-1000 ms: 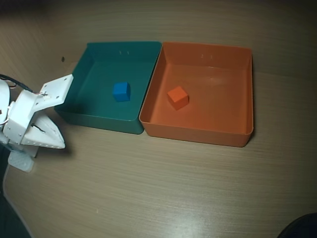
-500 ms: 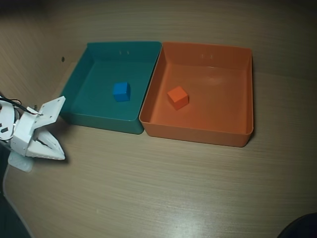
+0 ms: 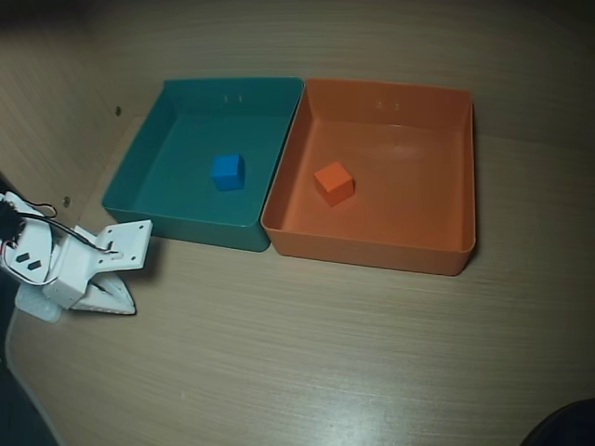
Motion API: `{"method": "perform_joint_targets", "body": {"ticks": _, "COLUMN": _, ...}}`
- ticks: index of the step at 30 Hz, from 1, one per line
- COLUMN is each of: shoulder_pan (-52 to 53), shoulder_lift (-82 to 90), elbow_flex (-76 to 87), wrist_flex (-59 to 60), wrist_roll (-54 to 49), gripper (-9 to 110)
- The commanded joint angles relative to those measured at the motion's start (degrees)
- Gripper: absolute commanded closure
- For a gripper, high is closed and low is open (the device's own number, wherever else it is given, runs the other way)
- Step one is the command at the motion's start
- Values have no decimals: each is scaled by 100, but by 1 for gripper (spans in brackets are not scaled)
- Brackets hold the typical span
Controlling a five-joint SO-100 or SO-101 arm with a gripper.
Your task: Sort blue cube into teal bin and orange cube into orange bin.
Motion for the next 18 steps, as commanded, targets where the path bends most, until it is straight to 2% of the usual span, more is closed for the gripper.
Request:
{"method": "perform_joint_targets", "body": {"ticks": 1, "shoulder_pan": 105, "shoulder_lift": 26, "elbow_flex": 369, "wrist_flex": 237, "wrist_roll": 237, "gripper": 106}}
{"method": "perform_joint_targets", "body": {"ticks": 5, "shoulder_pan": 88, "shoulder_lift": 26, "elbow_flex": 369, "wrist_flex": 1046, "wrist_roll": 677, "gripper": 106}}
{"method": "perform_joint_targets", "body": {"ticks": 18, "shoulder_pan": 123, "shoulder_lift": 26, "elbow_flex": 369, "wrist_flex": 1257, "wrist_roll": 1934, "gripper": 106}}
